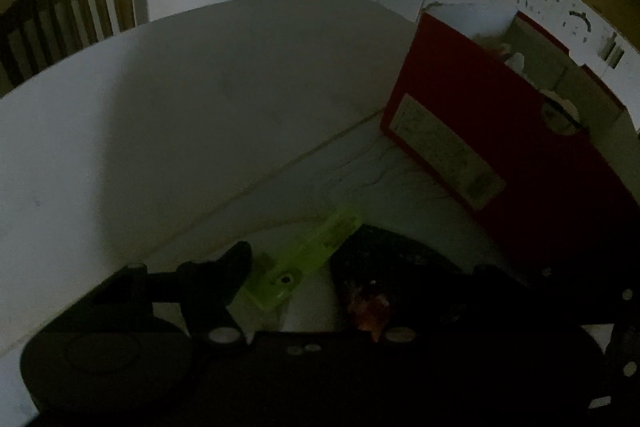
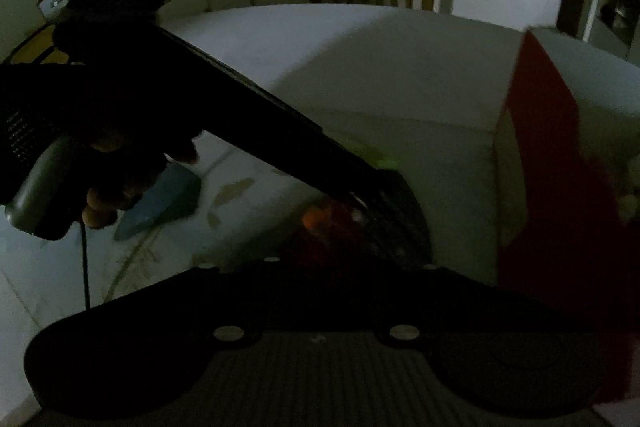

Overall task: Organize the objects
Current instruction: 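Grasp the lime-green tube with the left tool while the right tool grasps the orange toy, then carry the green tube with the left tool while the right tool carries the orange toy into the shoebox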

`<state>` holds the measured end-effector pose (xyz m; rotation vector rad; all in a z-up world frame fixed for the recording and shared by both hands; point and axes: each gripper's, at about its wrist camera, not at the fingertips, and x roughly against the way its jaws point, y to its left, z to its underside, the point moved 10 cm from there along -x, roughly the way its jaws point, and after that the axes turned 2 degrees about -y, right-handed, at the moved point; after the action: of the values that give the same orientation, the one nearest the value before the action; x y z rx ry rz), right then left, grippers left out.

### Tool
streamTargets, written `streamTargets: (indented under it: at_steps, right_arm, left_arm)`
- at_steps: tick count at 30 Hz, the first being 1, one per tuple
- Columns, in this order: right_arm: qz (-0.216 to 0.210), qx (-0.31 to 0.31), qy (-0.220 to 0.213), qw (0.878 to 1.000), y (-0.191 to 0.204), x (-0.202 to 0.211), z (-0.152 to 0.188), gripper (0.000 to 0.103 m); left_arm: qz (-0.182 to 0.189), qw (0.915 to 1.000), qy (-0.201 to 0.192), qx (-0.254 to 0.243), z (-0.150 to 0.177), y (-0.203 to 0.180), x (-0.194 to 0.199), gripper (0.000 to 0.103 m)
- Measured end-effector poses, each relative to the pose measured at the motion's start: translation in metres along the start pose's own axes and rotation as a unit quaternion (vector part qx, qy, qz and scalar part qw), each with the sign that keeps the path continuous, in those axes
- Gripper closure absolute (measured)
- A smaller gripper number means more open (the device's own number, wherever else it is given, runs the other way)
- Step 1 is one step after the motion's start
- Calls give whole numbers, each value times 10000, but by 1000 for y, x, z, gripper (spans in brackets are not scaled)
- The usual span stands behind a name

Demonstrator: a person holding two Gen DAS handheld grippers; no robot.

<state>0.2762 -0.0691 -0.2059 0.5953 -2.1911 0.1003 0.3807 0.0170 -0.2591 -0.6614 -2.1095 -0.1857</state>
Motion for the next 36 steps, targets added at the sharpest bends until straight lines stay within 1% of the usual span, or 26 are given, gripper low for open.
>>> streamTargets:
  at_steps: [1,3,4,6,8,9,11,12,13,15,17,18,19,21,30,32,34,36]
  right_arm:
    - [24,-57,32,10000,-3,0,2,90]
    - [44,-121,50,9999,-8,-3,3,90]
    - [37,-140,39,9999,-7,-3,2,90]
    - [15,-156,-11,9999,-1,4,2,90]
    - [-2,-160,-117,9998,0,7,3,89]
    - [-49,-177,-123,9998,2,8,3,89]
    - [-110,-210,-113,9997,4,8,1,86]
    - [-85,-208,-90,9997,4,6,1,82]
    - [-32,-207,-79,9997,3,6,0,76]
    - [18,-269,-79,9996,2,2,-1,71]
    - [39,-332,-91,9994,1,-2,-4,61]
    - [75,-332,-102,9994,1,-3,-5,50]
    - [115,-319,-127,9993,1,-5,-6,46]
    - [159,-279,-138,9994,2,-9,-7,45]
    - [257,0,-33,9997,4,-25,-6,47]
    - [283,25,-21,9996,4,-25,-3,52]
    - [335,47,-25,9994,3,-23,-2,65]
    - [352,46,-10,9994,2,-22,-1,65]
  left_arm:
    - [-27,10000,-15,-42,0,0,0,45]
    - [-100,9999,-58,-114,0,0,1,56]
    - [-121,9998,-73,-120,0,1,1,59]
    - [-119,9998,-95,-89,-1,2,2,73]
    - [-85,9999,-108,-67,0,2,2,82]
    - [-81,9999,-111,-64,0,2,2,85]
    - [-91,9999,-126,-30,1,2,2,88]
    - [-69,9999,-136,27,2,3,3,88]
    - [-46,9998,-148,85,2,4,3,88]
    - [-26,9997,-172,180,3,5,5,89]
    - [-32,9995,-188,260,4,8,6,89]
    - [-34,9993,-191,317,5,9,7,89]
    - [-11,9991,-189,383,5,10,8,89]
    - [35,9984,-184,527,6,13,9,89]
    - [53,9965,-194,810,11,17,14,89]
    - [60,9962,-185,851,12,16,15,89]
    - [57,9959,-164,888,14,15,16,89]
    - [45,9957,-162,915,15,14,17,89]
